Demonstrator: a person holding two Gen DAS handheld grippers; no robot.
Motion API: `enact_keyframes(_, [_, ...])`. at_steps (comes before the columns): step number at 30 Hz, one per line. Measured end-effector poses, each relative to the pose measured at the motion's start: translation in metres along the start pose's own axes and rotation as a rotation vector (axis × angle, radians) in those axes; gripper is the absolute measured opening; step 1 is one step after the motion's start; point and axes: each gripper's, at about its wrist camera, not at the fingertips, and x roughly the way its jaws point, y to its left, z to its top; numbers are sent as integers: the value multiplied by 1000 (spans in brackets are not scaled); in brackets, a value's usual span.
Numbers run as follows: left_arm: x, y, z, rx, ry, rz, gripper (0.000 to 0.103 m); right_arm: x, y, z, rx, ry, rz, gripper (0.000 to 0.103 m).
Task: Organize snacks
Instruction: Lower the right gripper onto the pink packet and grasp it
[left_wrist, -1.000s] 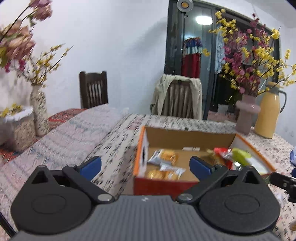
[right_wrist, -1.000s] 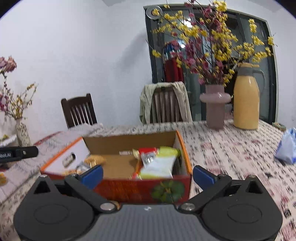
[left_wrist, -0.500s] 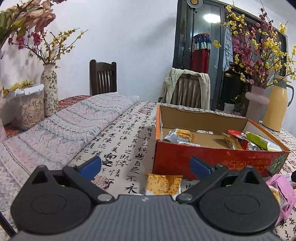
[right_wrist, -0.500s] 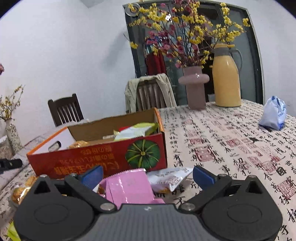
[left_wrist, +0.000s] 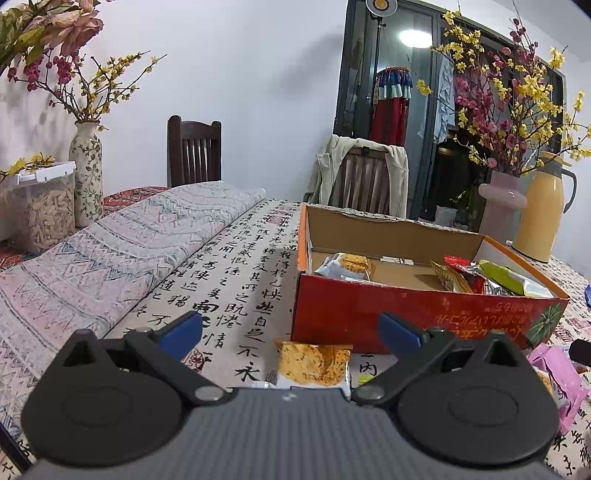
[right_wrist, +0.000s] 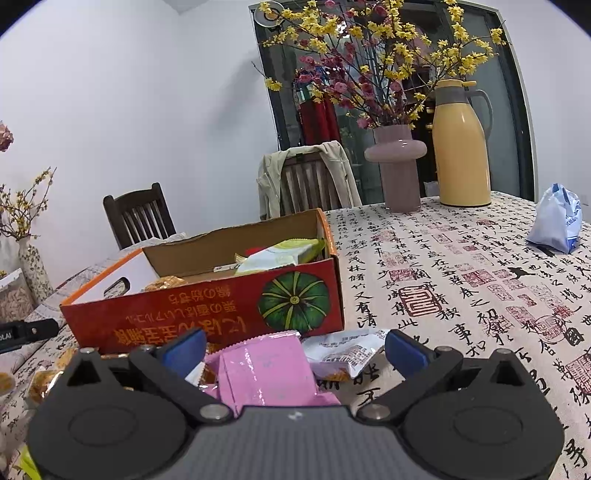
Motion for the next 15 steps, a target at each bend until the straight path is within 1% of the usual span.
enact_keyframes(6, [0, 2, 0, -11, 3, -13, 103, 0, 2, 1, -10, 2, -9, 103])
enact_keyframes(9, [0, 2, 0, -14, 7, -17, 103, -3, 6, 0, -44, 4, -19, 103])
enact_keyframes(10, [0, 3, 0, -16, 8, -18, 103, -5, 9, 0, -61, 10, -19, 100])
enact_keyframes(11, [1, 3, 0, -17, 9, -20, 103, -5, 13, 1, -83, 22, -15, 91])
enact_keyframes(12, [1, 3, 0, -19, 10, -22, 103, -6, 16, 1, -98, 35, -12, 86])
enact_keyframes(13, [1, 3, 0, -20, 11, -23, 103, -5, 18, 2, -114, 53, -5, 75])
enact_keyframes(14, [1, 4, 0, -21, 10, -25, 103, -4, 21, 2, -128, 74, 2, 67])
enact_keyframes(15, [1, 4, 0, -23, 10, -27, 103, -1, 22, 2, -141, 96, 10, 66])
